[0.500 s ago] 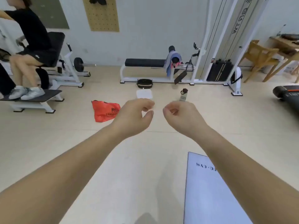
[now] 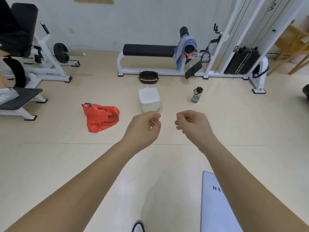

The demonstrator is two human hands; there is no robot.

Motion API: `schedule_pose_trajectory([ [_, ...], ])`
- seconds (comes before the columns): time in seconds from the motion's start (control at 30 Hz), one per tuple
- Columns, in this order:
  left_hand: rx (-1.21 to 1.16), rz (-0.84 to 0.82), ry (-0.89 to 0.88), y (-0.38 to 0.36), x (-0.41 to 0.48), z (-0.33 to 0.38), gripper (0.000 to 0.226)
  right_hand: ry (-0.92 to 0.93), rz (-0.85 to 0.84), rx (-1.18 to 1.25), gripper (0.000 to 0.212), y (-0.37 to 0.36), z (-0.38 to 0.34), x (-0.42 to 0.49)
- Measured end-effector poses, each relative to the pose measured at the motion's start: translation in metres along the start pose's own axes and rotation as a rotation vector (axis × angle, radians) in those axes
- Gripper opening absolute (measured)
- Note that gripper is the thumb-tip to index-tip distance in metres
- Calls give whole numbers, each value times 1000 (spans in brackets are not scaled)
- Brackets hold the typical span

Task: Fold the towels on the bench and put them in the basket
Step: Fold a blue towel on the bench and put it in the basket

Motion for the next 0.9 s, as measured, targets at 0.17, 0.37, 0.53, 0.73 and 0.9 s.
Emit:
schedule_pose_trajectory([
  [0.17, -59, -97, 19, 8, 126, 4, 24, -84, 26, 63, 19, 36, 3, 105],
  [0.37, -71, -74, 26, 42, 317, -5, 22, -39, 52, 94, 17, 99, -20, 302],
  [0.53, -121, -46, 116, 100, 448, -19, 24, -46, 9, 148, 32, 127, -60, 466],
  [0.73, -111, -21, 142, 179, 617, -45, 24, -78, -68, 155, 35, 137, -105, 653],
  [0.9, -38, -79, 59, 211, 787, -63, 21, -108, 0, 174, 28, 162, -107, 798],
])
Point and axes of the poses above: each hand's wrist, its own x-axis towards the middle knuckle, its own y-axis out of the back of the hand, z = x × y, the point moved 8 cm from there along x, towards the middle knuckle, and after that the axes turned 14 degrees about -z, right-handed, at the moved point
